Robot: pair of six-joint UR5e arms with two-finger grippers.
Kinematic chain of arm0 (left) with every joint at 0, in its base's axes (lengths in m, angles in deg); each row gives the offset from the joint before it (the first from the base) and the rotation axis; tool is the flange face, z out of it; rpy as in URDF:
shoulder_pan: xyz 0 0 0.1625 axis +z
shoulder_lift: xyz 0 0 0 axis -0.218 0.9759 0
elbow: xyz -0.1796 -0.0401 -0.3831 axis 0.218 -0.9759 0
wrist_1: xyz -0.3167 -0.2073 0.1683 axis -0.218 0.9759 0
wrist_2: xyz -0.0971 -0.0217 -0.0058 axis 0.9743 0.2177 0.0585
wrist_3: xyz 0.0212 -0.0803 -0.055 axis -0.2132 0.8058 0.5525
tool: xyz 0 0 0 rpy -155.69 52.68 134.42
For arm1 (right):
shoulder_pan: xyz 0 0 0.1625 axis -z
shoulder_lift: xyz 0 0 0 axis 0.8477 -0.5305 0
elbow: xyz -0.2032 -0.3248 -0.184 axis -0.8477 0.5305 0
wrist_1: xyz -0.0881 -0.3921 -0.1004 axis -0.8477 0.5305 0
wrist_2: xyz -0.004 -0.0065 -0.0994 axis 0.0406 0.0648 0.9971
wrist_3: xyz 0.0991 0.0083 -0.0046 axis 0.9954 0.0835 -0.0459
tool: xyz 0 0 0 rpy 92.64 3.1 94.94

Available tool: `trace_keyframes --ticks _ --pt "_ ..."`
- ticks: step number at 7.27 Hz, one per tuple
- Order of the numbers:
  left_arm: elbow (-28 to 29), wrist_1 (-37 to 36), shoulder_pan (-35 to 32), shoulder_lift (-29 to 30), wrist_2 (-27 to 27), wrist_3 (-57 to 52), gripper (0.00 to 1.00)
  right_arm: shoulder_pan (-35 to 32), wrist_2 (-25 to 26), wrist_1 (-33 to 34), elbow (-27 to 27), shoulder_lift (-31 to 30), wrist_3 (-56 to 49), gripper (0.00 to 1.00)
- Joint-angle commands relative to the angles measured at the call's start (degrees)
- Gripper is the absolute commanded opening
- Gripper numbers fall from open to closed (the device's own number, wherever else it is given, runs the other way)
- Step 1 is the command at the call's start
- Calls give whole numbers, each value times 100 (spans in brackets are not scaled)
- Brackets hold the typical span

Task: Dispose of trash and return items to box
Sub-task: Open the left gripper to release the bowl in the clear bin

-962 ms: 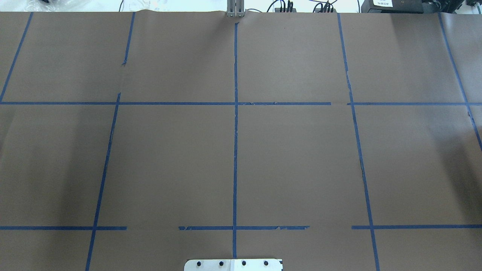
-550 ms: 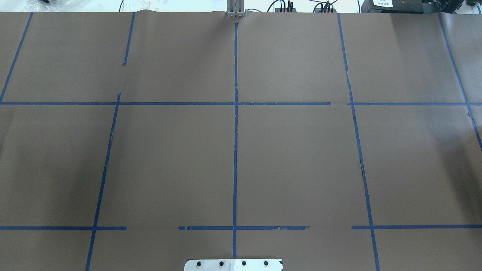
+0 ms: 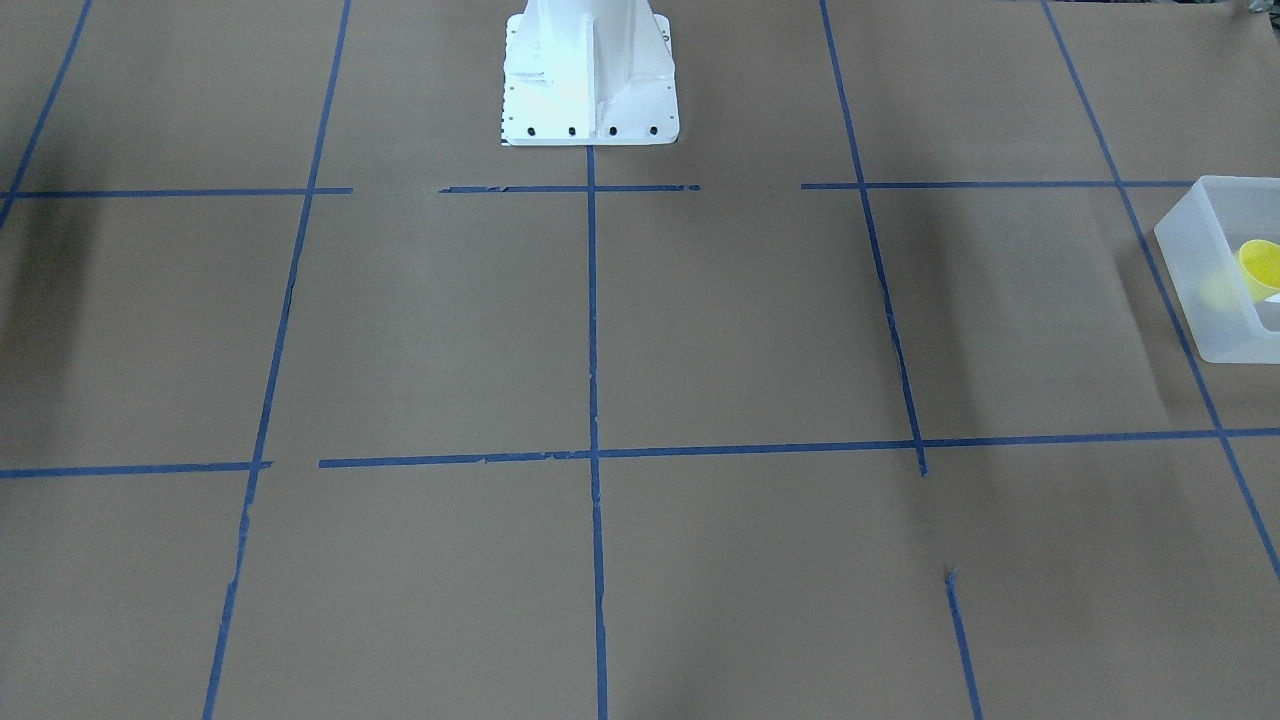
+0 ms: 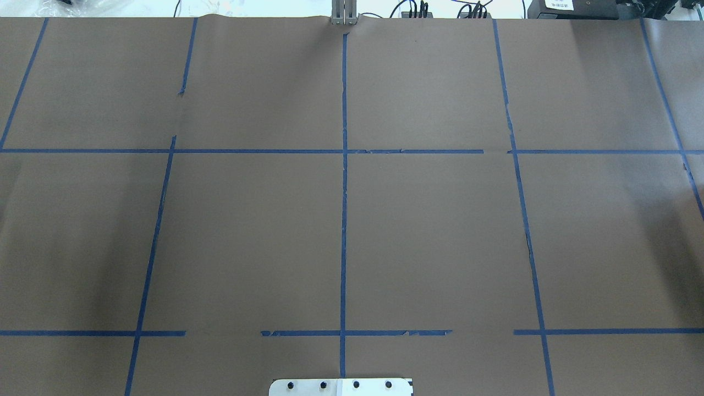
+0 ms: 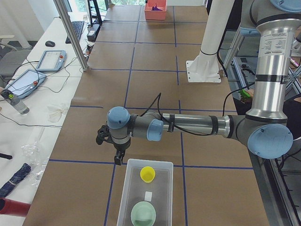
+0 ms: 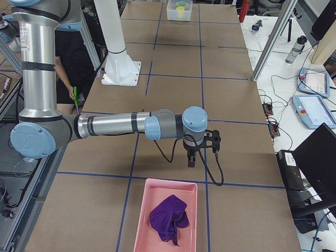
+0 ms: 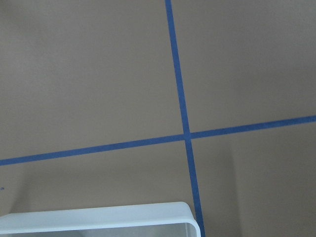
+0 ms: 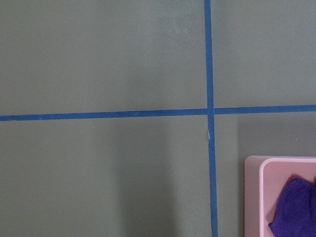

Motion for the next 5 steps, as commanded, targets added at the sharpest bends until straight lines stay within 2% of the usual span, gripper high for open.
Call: trace_keyframes --ticks 1,5 --pt "3 -56 -110 -63 134 -45 100 -5 -2 8 58 1 10 100" --pt "-23 -215 -331 -2 108 -10 100 -5 -2 8 111 -78 -25 100"
